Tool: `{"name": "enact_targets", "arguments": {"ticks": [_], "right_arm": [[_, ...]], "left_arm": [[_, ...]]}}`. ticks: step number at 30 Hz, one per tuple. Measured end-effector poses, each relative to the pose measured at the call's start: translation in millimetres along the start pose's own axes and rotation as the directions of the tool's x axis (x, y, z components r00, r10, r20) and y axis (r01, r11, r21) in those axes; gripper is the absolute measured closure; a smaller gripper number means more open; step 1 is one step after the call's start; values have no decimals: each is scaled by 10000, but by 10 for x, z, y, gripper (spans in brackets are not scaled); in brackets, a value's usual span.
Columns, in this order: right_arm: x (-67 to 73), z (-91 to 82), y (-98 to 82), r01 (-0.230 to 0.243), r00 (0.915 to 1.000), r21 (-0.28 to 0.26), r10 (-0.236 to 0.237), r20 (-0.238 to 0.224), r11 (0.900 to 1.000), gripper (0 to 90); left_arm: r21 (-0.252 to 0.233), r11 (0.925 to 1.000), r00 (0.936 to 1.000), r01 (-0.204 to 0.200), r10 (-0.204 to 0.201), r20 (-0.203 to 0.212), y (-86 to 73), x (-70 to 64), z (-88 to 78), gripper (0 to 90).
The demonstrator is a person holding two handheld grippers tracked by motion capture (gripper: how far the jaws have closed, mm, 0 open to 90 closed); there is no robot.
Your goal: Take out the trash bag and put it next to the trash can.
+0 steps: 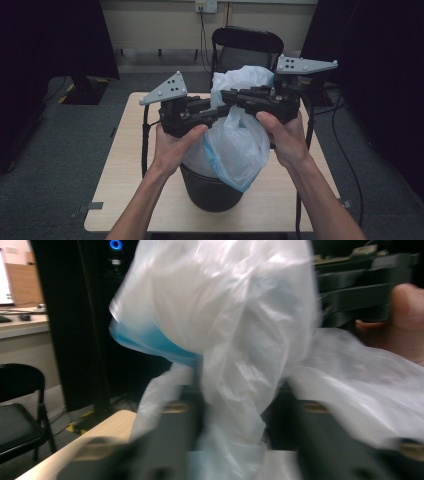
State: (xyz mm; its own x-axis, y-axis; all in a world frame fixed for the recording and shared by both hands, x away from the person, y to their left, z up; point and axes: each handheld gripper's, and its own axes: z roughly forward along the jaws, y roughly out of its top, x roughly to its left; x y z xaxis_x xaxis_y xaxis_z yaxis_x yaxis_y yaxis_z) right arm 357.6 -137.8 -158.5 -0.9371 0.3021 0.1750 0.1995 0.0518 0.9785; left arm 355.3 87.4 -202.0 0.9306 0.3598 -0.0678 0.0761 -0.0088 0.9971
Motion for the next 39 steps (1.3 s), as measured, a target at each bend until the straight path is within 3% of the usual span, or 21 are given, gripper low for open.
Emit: {"name": "enact_targets", "arguments": {"ticks": [5, 6, 8, 12, 16, 21, 28, 33, 36, 37, 38, 39], "right_arm": [[25, -144, -15, 243, 9930, -258, -211, 1158, 9994, 387], [31, -176, -26, 269, 9924, -345, -225, 1208, 9990, 292], [44, -242, -53, 285, 9945, -462, -236, 1020, 9985, 238], [74, -331, -174, 444, 9904, -347, -394, 1327, 9984, 156], [73, -237, -332, 610, 9846, 356, -660, 1617, 9975, 150], [-24, -64, -450, 480, 9869, 707, -582, 1507, 9963, 145], [-107, 35, -485, 546, 9889, 1080, -687, 1314, 9927, 140], [-187, 123, -520, 506, 9873, 1526, -725, 1417, 9870, 155], [-255, 146, -514, 379, 9917, 1305, -533, 1170, 9907, 468], [-255, 146, -514, 379, 9917, 1305, -533, 1170, 9907, 468], [-293, 148, -510, 151, 9945, 1071, -261, 1017, 9941, 643], [-293, 148, -510, 151, 9945, 1071, -261, 1017, 9941, 643]], "left_arm": [[188, 9994, 9982, -275, 285, -534, 28, -18, -11, 867], [167, 9997, 9979, -197, 207, -618, 31, -10, -25, 867], [123, 9998, 9971, -135, 144, -750, 40, 15, -64, 867], [-125, 9999, 9955, -3, -9, -945, 80, 51, -137, 867], [-437, 9990, 9971, 92, -124, -754, 160, 40, -146, 867], [-524, 9983, 9982, -242, 212, -569, 316, -55, -121, 867], [-876, 9951, 9988, -456, 437, -236, 488, -180, -126, 869], [-898, 9953, 9994, -350, 351, -5, 509, -218, -76, 871], [-814, 9961, 9992, -337, 354, 194, 483, -230, -21, 872], [-796, 9963, 9992, -317, 334, 212, 473, -232, -7, 872], [-797, 9964, 9992, -295, 316, 260, 463, -232, 5, 871], [-777, 9965, 9991, -295, 318, 285, 451, -232, 12, 871]]}}
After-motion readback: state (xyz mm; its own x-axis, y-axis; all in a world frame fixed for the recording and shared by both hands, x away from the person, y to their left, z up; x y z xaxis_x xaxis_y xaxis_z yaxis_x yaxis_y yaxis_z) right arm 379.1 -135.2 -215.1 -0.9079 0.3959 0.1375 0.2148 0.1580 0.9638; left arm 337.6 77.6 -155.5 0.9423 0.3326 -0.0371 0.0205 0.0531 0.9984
